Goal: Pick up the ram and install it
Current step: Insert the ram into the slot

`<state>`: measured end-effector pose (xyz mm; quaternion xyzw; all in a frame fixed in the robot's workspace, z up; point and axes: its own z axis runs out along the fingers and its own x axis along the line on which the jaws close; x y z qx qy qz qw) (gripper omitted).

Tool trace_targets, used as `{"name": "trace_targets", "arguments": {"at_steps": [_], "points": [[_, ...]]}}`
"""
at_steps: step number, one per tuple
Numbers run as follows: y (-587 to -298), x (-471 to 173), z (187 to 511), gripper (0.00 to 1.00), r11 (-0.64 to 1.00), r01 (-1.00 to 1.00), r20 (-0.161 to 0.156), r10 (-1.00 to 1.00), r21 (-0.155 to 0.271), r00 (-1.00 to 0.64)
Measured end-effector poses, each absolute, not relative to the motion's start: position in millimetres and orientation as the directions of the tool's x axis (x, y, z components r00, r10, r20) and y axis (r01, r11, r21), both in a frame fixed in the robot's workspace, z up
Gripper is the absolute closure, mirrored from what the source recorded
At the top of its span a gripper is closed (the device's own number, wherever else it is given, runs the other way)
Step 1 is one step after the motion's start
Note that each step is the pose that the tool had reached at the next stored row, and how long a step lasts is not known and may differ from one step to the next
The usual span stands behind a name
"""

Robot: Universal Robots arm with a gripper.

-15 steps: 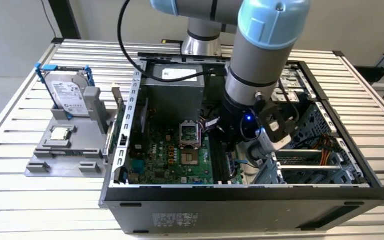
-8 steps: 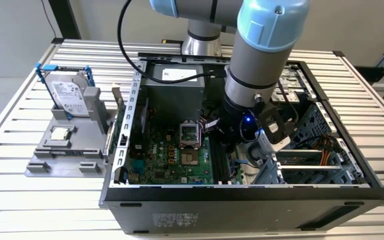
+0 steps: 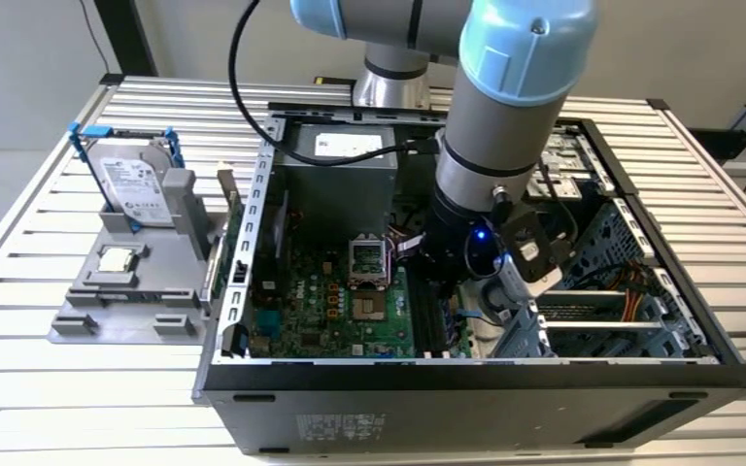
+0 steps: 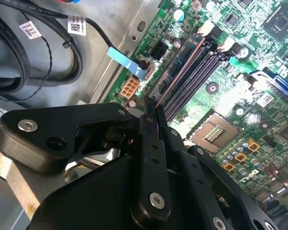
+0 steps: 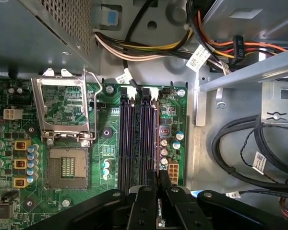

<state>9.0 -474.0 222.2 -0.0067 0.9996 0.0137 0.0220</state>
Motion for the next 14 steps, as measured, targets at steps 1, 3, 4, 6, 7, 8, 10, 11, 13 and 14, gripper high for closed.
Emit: {"name": "trace_targets", "arguments": {"at_steps": [1, 3, 4, 6, 7, 8, 10, 11, 13, 14], "points": [[-474.0, 9.0, 221.5, 1.00, 1.000, -0.014, -0.044, -0.013, 0.027, -0.999], [-473.8, 9.0, 220.4, 1.00, 1.000, -0.014, -0.043, -0.013, 0.026, -0.999], [-473.5, 9.0, 220.0, 1.00, 1.000, -0.014, -0.042, -0.013, 0.026, -0.999], [-473.1, 9.0, 219.3, 1.00, 1.000, -0.014, -0.041, -0.013, 0.026, -0.999], [-473.0, 9.0, 218.9, 1.00, 1.000, -0.014, -0.041, -0.013, 0.026, -0.999], [-473.0, 9.0, 218.4, 1.00, 1.000, -0.014, -0.040, -0.013, 0.026, -0.999], [-473.0, 9.0, 217.0, 1.00, 1.000, -0.013, -0.039, -0.012, 0.026, -0.999], [-473.0, 9.0, 216.1, 1.00, 1.000, -0.013, -0.039, -0.012, 0.026, -0.999], [-473.0, 9.0, 215.4, 1.00, 1.000, -0.012, -0.038, -0.011, 0.026, -0.999], [-473.0, 9.0, 215.4, 1.00, 1.000, -0.012, -0.037, -0.011, 0.026, -0.999]]}}
